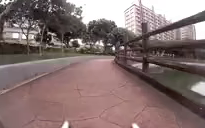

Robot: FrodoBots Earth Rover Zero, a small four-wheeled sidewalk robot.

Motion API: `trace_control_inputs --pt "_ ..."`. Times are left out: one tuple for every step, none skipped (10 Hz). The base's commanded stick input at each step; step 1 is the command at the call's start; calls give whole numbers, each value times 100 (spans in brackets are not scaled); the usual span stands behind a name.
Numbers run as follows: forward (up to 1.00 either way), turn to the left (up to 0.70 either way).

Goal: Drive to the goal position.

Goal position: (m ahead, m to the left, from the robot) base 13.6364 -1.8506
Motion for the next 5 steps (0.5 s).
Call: trace_control_inputs --pt "70 0" --pt "70 0" --pt "70 0" --pt "70 0" --pt "70 0"
